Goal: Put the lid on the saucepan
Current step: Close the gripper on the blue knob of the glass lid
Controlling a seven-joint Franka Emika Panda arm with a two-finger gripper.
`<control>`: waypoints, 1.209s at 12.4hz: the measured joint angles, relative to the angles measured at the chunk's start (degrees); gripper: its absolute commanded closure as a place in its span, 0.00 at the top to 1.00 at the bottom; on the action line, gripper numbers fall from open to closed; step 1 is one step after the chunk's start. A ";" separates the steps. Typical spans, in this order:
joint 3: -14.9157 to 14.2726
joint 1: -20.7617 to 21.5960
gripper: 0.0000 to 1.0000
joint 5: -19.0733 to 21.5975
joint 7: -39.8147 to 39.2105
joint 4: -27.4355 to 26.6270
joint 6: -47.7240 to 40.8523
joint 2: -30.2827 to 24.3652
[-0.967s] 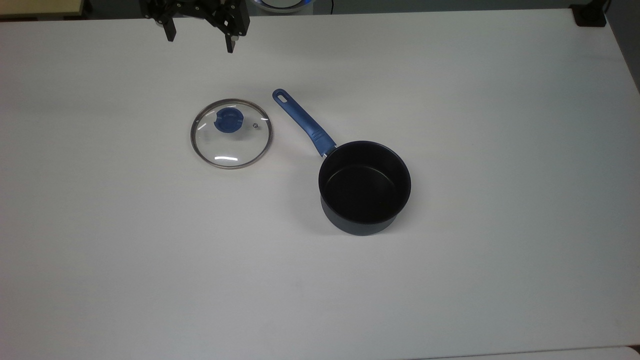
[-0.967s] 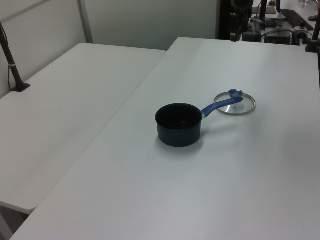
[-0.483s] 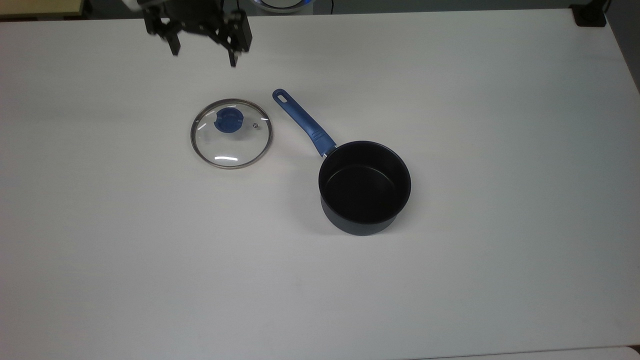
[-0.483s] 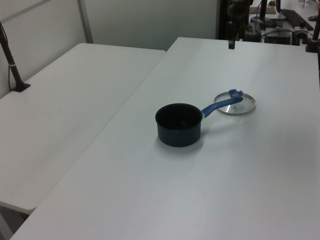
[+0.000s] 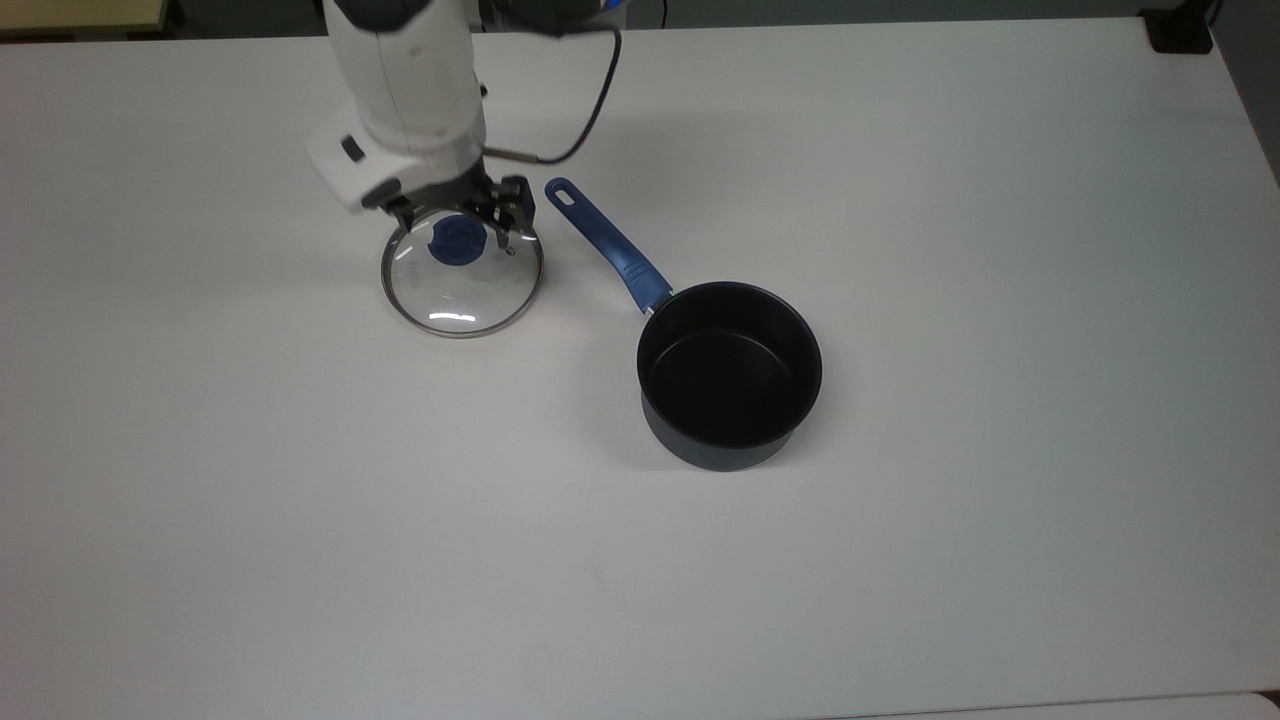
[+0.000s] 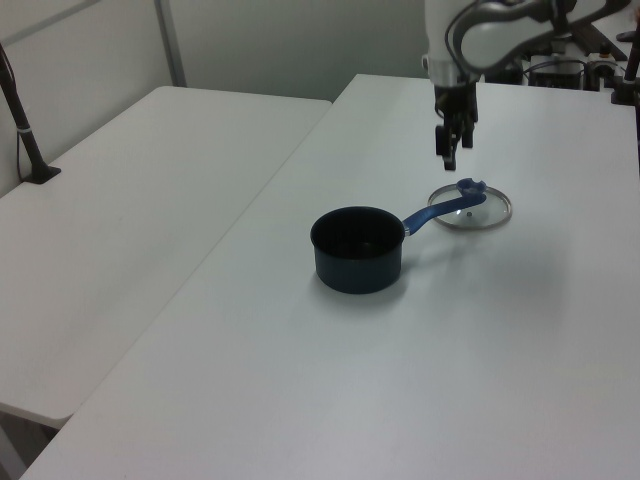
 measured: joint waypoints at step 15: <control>-1.65 -0.87 0.46 -0.01 -0.12 -7.75 8.05 0.07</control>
